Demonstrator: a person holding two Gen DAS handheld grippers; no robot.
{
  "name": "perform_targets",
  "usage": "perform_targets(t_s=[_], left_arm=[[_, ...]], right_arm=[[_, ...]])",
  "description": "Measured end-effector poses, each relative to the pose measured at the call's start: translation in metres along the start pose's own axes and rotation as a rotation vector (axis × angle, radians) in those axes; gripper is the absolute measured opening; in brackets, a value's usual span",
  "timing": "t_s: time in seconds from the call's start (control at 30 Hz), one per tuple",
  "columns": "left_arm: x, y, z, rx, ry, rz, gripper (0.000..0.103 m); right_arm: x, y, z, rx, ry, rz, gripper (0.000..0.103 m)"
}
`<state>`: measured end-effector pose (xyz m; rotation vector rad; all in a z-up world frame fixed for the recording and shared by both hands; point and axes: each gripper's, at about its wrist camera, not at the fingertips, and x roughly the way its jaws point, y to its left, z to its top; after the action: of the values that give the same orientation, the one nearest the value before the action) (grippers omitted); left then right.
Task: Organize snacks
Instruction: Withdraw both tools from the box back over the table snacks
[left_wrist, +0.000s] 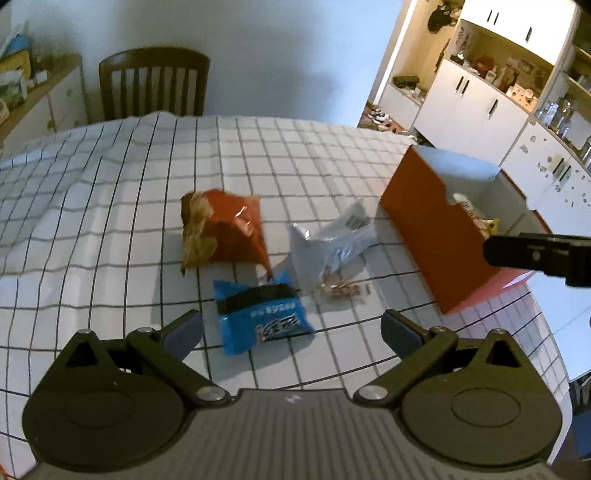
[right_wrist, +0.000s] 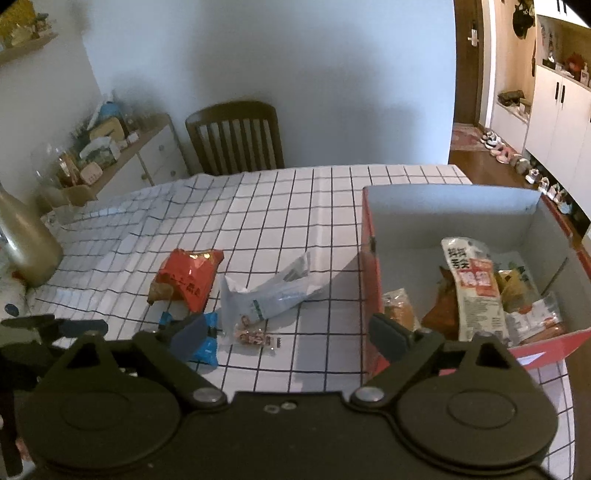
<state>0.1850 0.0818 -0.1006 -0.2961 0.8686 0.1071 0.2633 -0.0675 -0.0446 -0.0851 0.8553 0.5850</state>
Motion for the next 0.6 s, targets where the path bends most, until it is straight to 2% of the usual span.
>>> perform_targets(t_s=[0.1,0.17,0.3,0.4,0.47,0.53,0.6], left_arm=[[0.011,0.008,-0.004,-0.017,0.000,0.020,0.103],[0.020,0.012,-0.005,-0.026,0.003,0.031,0.103],[0.035,0.025,-0.001,-0.094,0.041,0.020,0.103],[0.047,0.030,0.002,-0.116,0.063,0.041,0.103],[0.054,0.031,0.003,-0.125,0.077,0.052,0.103],[0.062,0.030,0.004,-0.135,0.091,0.069,0.103],[0.068,0.029,0.006,-0.142,0.094,0.084,0.103]], right_arm=[[0.015,0.008,0.001,-0.005,0.024,-0.010,0.091],[0.026,0.014,0.000,-0.039,0.046,-0.003,0.085],[0.050,0.034,-0.008,-0.224,0.100,-0.003,0.078],[0.068,0.047,-0.016,-0.361,0.139,-0.016,0.072],[0.079,0.052,-0.020,-0.421,0.154,-0.020,0.068],[0.091,0.056,-0.022,-0.467,0.176,-0.012,0.059],[0.102,0.058,-0.024,-0.508,0.199,-0.009,0.054]])
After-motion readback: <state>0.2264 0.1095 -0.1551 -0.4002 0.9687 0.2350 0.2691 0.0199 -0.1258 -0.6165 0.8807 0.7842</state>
